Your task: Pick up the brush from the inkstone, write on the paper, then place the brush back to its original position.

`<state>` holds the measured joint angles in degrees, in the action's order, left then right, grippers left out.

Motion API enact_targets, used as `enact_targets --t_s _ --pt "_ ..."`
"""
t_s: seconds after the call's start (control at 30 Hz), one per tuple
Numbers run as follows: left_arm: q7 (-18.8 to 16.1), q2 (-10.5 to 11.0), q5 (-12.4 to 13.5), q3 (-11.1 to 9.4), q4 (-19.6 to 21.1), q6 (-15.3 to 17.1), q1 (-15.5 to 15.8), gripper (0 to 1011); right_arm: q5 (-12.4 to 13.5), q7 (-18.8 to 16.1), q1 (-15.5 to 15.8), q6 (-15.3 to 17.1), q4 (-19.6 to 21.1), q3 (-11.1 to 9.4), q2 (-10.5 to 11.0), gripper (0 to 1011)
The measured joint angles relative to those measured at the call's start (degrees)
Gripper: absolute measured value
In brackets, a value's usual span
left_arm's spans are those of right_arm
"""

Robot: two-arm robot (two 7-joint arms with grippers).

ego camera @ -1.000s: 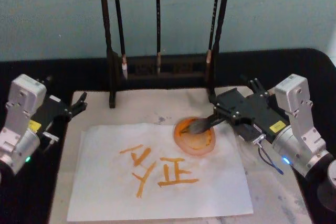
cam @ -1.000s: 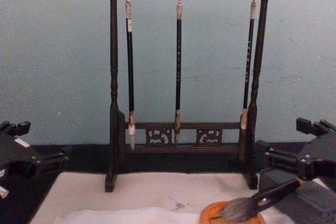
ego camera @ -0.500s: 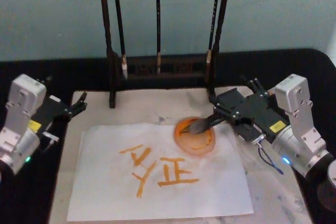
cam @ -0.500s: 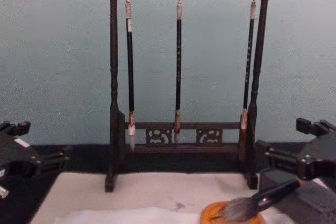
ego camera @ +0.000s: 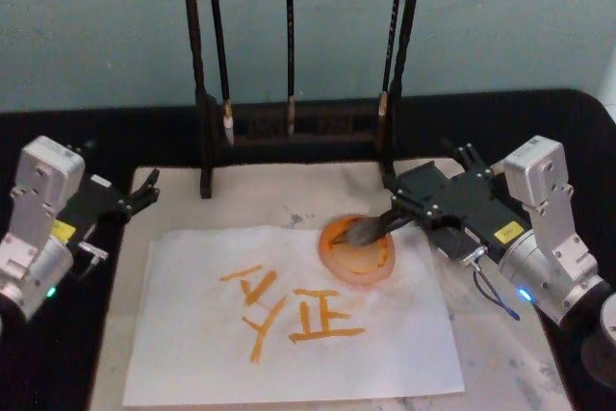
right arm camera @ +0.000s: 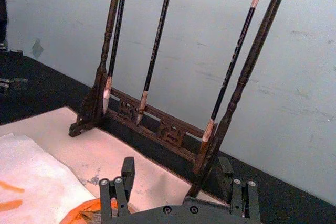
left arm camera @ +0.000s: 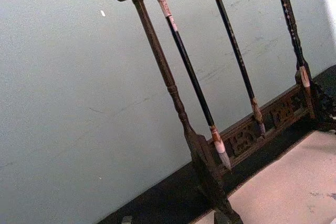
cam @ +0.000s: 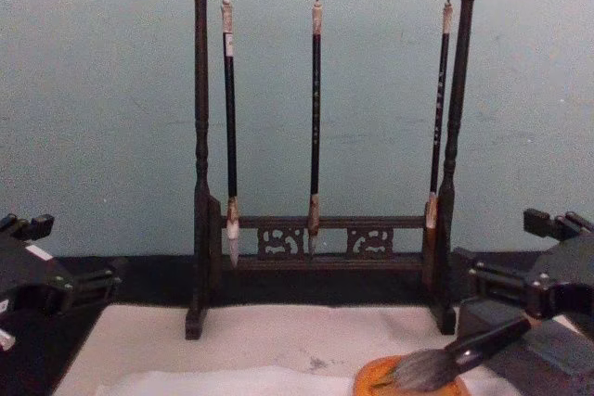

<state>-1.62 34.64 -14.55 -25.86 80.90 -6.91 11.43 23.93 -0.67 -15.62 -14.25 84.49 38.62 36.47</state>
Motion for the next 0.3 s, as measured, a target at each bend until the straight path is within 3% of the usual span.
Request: enact_targets --t_s 0.3 --pt "0.0 0.0 0.0 0.0 0.0 0.0 0.0 1010 0.0 0.0 0.0 0.0 0.0 0.0 0.0 1000"
